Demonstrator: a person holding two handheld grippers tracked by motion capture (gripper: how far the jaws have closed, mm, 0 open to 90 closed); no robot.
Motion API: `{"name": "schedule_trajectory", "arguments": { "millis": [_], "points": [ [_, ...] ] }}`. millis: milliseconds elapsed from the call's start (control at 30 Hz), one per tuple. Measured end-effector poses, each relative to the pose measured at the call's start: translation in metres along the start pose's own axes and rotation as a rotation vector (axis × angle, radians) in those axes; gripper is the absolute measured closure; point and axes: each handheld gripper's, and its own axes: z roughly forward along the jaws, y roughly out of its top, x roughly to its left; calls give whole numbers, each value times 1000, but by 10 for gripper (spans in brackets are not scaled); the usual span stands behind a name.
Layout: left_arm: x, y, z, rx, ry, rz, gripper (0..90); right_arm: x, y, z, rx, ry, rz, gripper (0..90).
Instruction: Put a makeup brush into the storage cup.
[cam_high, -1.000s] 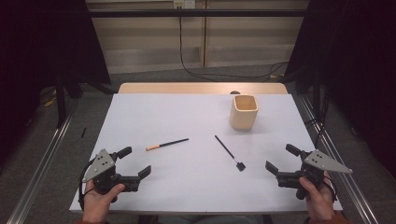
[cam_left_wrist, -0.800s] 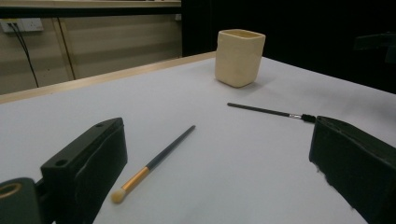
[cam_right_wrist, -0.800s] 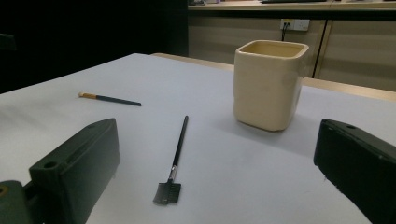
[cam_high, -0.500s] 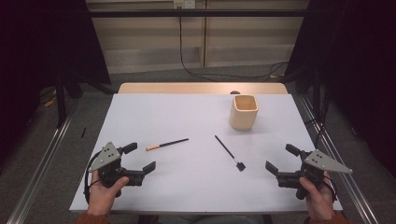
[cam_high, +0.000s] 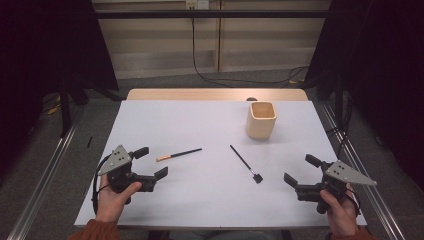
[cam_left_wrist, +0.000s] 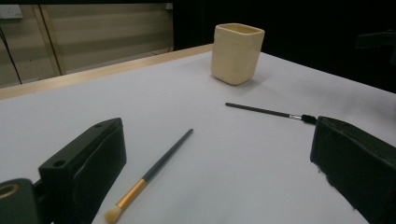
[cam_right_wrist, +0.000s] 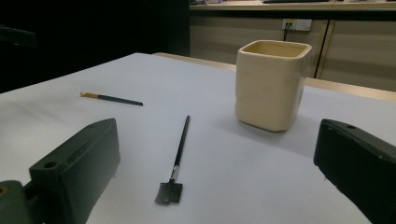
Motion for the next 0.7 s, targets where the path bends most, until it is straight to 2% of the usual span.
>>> {"name": "schedule_trajectory", "arguments": {
  "millis": [67,167,267,433,567,700],
  "points": [
    [2,1,2,1,-2,-5,34,0,0,0,-1,-2,-1,0],
    [4,3,6,7,10,26,45,0,0,0,0,-1,-3,0],
    [6,4,10,11,11,30,45,0,0,0,-4,-1,3,0],
    [11,4,14,36,11,24,45,-1,0,-1,-5,3,0,0],
    [14,5,17,35,13,9,44,-1,0,0,-3,5,2,0],
    [17,9,22,40,12,16,40,0,0,-1,-4,7,-2,0]
  ]
}}
